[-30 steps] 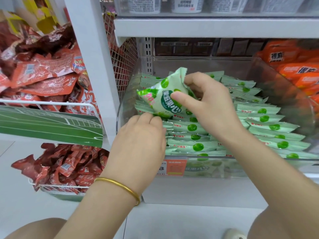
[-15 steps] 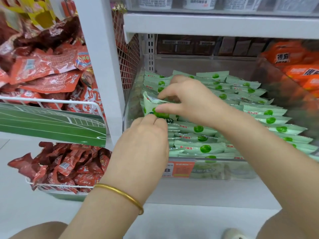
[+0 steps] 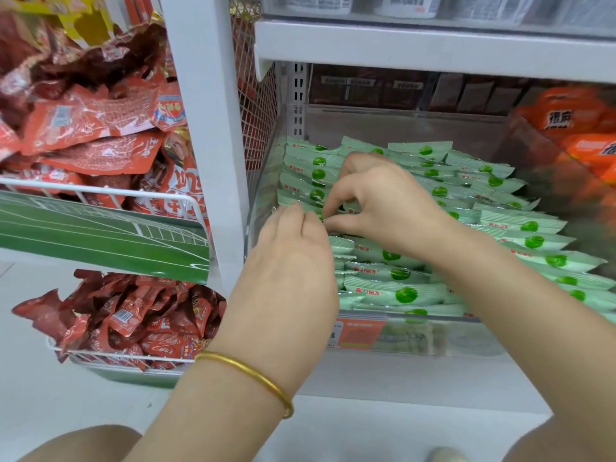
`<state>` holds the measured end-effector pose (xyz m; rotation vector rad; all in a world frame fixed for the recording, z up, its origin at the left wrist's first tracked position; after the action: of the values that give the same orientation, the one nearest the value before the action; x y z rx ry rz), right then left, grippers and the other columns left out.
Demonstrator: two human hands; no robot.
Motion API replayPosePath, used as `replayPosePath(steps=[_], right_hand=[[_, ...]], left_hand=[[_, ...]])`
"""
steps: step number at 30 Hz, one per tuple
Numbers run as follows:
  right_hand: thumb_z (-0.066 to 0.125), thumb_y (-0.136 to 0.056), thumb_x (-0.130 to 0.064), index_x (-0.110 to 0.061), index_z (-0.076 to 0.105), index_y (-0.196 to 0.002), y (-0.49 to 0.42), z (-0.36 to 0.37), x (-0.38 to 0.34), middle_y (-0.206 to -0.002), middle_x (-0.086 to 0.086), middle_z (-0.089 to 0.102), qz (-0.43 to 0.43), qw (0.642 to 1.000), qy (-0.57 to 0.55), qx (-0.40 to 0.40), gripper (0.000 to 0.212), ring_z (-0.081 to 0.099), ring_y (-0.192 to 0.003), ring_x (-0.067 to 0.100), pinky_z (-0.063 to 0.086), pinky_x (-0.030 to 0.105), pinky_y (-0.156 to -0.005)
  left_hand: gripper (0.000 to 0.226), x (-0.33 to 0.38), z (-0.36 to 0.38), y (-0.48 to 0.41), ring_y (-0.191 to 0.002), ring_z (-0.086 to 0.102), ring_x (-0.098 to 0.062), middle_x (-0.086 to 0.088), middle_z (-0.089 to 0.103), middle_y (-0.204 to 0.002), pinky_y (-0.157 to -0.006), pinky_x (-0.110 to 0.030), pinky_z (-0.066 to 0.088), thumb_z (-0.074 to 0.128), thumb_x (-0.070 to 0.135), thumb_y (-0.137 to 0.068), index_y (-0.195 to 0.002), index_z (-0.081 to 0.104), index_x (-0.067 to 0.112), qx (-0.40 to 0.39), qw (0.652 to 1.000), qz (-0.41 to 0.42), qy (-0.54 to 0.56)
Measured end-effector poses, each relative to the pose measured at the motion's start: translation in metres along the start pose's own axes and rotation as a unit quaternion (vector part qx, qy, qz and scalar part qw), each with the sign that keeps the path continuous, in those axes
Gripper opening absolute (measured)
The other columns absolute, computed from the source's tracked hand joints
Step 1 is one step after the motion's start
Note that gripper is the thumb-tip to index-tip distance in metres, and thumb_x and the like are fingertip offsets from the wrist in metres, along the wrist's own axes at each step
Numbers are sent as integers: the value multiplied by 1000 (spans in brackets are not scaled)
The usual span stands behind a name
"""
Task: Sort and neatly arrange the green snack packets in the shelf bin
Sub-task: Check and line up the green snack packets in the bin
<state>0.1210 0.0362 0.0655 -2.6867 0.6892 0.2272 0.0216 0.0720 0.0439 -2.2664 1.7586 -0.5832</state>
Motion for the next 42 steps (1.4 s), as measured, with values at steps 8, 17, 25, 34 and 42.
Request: replayPosePath(steps=[8, 17, 25, 34, 42], right_hand=[[70, -81, -34, -22, 75, -82, 1, 11, 3, -73, -9, 40, 10, 999, 16, -45, 13, 42, -86, 14, 35, 29, -66], [71, -78, -37, -25, 72, -88, -15, 10, 7, -83, -5, 46, 39, 998, 20, -54, 15, 47, -92, 16, 43, 30, -75], [62, -84, -22, -21, 68, -91, -18, 8, -7, -95, -2, 57, 10, 992, 124, -20, 9, 56, -99, 25, 39, 27, -67], [62, -87, -28, -24, 67, -90, -14, 4, 11, -84, -7, 58, 72, 996, 30, 31, 7, 58, -87, 20, 41, 27, -67], [59, -88, -24, -19, 65, -91, -12, -9, 14, -92, -1, 58, 79, 994, 28, 76, 8, 57, -88, 23, 48, 35, -74]], left_hand=[[52, 1, 19, -3, -142, 15, -22, -10, 22, -151, -118, -28, 10, 42, 12, -95, -143, 25, 5, -79, 997, -4, 21], [91, 3, 16, -4, -137, 29, -26, -13, 43, -139, -114, -33, 20, -8, 54, -77, -137, 40, 5, -86, 996, -13, 25], [86, 4, 17, -4, -118, 43, -26, -8, 52, -121, -105, -34, 30, -9, 53, -77, -127, 47, 10, -78, 997, -5, 2], [92, 3, 19, -3, -122, 41, -27, -9, 50, -127, -108, -35, 28, -13, 52, -73, -131, 44, 8, -82, 997, -8, -3], [88, 3, 17, -2, -120, 44, -30, -12, 52, -126, -105, -38, 33, -7, 51, -77, -130, 47, 5, -66, 998, -13, 12]])
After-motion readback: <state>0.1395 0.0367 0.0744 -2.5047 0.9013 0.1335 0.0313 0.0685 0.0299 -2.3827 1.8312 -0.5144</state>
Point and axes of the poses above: each hand's wrist, its own y-axis away from the middle knuckle, its own z-axis out of the palm, x = y × z, the point moved 8 cm from there along -y, towards the middle knuckle
